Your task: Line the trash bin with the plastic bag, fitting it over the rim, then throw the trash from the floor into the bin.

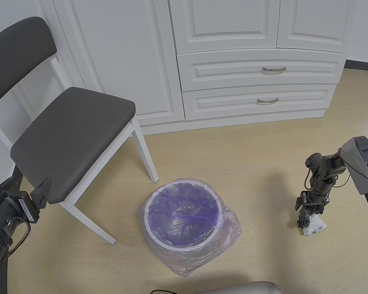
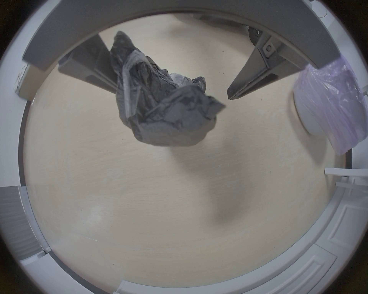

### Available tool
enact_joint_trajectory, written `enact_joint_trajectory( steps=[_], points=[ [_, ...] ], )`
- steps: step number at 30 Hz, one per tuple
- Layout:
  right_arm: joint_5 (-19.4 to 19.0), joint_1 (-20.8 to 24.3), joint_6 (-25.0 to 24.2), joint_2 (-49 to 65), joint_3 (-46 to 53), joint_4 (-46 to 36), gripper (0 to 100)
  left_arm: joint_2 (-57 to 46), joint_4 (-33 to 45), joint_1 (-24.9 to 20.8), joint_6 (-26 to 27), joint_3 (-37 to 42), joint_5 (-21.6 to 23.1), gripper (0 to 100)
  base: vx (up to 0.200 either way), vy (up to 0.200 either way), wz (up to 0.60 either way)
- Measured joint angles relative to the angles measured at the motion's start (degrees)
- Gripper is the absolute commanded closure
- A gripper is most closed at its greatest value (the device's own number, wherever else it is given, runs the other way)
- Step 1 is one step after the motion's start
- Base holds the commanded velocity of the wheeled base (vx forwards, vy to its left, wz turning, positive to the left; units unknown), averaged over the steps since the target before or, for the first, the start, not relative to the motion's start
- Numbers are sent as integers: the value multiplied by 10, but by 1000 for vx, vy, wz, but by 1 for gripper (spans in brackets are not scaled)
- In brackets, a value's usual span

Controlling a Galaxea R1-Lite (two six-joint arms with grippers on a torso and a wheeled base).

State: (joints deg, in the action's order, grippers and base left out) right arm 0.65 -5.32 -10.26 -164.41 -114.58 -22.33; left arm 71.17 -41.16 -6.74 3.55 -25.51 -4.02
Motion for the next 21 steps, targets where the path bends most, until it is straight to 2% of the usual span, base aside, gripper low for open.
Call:
enact_joint_trajectory(
  steps=[21],
  points=[
    [0,2,-4,-5,0,-3,0,4,-1,-1,0,1,0,0,0,0,0]
  ],
)
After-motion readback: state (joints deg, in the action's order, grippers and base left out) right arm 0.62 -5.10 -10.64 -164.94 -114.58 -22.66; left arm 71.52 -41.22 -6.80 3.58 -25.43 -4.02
